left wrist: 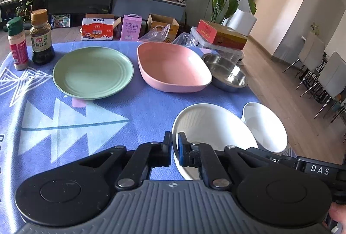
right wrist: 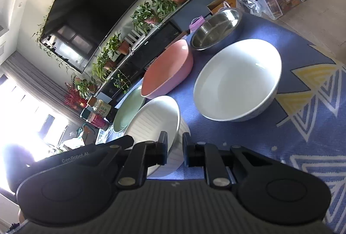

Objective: Organize plates and bowls
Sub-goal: 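Lift the white ribbed bowl and lower it into the black bowl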

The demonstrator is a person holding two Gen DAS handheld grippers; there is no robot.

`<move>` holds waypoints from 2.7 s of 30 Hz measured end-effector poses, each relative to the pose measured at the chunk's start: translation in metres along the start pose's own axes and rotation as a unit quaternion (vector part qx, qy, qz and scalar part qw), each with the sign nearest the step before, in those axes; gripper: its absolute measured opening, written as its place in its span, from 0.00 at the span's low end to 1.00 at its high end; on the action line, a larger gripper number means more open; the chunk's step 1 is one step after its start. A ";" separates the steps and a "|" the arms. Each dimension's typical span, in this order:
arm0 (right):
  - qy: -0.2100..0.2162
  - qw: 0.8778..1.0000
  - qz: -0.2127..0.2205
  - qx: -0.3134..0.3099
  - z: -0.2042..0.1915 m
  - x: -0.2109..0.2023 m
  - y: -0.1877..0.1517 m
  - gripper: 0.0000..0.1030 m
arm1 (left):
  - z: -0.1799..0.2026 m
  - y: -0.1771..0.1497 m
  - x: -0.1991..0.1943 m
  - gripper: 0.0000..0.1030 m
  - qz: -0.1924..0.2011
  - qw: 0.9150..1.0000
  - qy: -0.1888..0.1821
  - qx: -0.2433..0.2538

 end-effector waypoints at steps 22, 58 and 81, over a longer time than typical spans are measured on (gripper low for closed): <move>0.061 0.996 0.009 -0.070 -0.068 -0.071 -0.037 0.25 | -0.002 -0.028 -0.149 0.06 0.080 0.996 -0.045 -0.011; -0.014 0.992 -0.052 -0.116 -0.049 -0.100 -0.108 0.28 | -0.006 -0.119 -0.168 0.12 0.023 0.998 -0.059 -0.023; 0.040 0.996 -0.016 -0.079 -0.064 -0.111 -0.085 0.64 | -0.009 -0.084 -0.180 0.38 0.062 0.996 -0.062 -0.030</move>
Point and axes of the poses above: each gripper's, at about its wrist camera, not at the fingertips, and x roughly the way its jaws point, z to its right, y to its top, the point moved 9 cm from there along x, roughly the way its jaws point, and after that the axes turned 10 degrees about z, right-handed, at the moved point
